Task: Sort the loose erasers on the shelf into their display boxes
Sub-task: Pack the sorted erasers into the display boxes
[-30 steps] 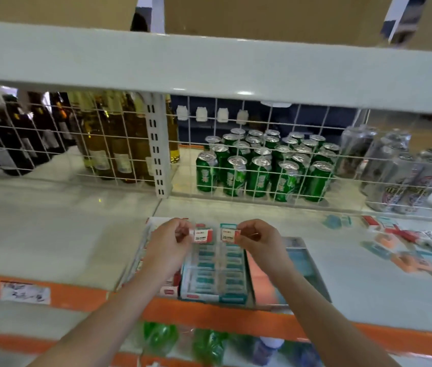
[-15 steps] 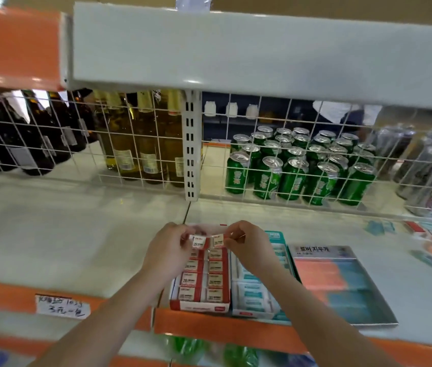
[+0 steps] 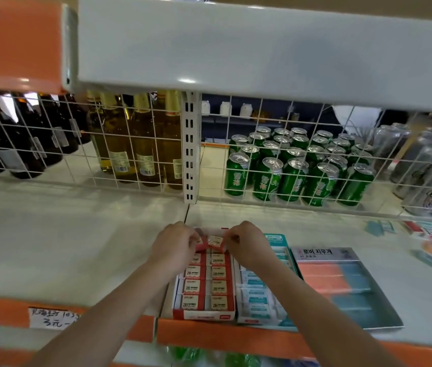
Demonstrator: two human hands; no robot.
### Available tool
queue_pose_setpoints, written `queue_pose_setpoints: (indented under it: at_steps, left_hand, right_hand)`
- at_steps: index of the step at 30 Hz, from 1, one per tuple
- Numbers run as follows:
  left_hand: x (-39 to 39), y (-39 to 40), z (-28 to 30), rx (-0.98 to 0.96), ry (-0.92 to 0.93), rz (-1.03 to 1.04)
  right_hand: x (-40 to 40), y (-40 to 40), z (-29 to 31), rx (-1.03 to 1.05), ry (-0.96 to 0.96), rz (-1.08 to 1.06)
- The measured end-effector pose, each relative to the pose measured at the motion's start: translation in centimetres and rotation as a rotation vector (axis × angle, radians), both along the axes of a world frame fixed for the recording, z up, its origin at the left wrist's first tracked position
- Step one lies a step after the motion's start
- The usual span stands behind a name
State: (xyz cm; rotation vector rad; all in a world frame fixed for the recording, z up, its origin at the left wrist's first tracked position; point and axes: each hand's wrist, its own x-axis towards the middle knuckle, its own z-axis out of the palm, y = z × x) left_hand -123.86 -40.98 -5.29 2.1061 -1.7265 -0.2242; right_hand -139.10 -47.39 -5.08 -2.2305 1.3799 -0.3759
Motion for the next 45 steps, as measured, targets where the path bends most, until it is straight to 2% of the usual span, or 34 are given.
queue_pose_setpoints:
  at_steps: [9,13,17,22,25,30,34,41,45]
  left_hand:
    - [1.1,-0.5,0.1,0.011,0.016,-0.086]
    - [1.1,-0.9,0.5,0.108,-0.027,-0.185]
    - [1.3,-1.4,0.3,0.189,-0.037,-0.241]
    - [1.3,-1.6,0.5,0.124,0.018,-0.192]
    - [0.9,-1.7,0.6,0.129,0.063,-0.219]
    - [-0.1,-2.0,0.1,0.226,0.034,-0.281]
    - [-0.3,-2.3,-0.2,0.21,0.011,-0.271]
    - [0.0,-2.4,0.5,0.179,0.083,-0.217]
    - [0.9,-2.8,0.9,0.328,0.085,-0.273]
  right_hand:
    - [0.3,-0.3,0.6,-0.074,0.068,0.076]
    - [0.5,-0.3,0.7,-0.095,0.082,0.123]
    - [0.7,-0.4,1.0,-0.095,0.177,0.209]
    - [0.4,-0.9,1.1,-0.089,0.21,0.247]
    - [0.3,-0.8,1.0,-0.102,0.196,0.243]
    - [-0.5,-0.3,1.6,-0.133,0.127,0.211]
    - [-1.5,0.0,1.6,-0.105,0.077,0.172]
    - [-1.6,0.6,0.7,-0.123,0.033,0.169]
    - [-1.0,0.7,0.6,-0.138,0.05,0.186]
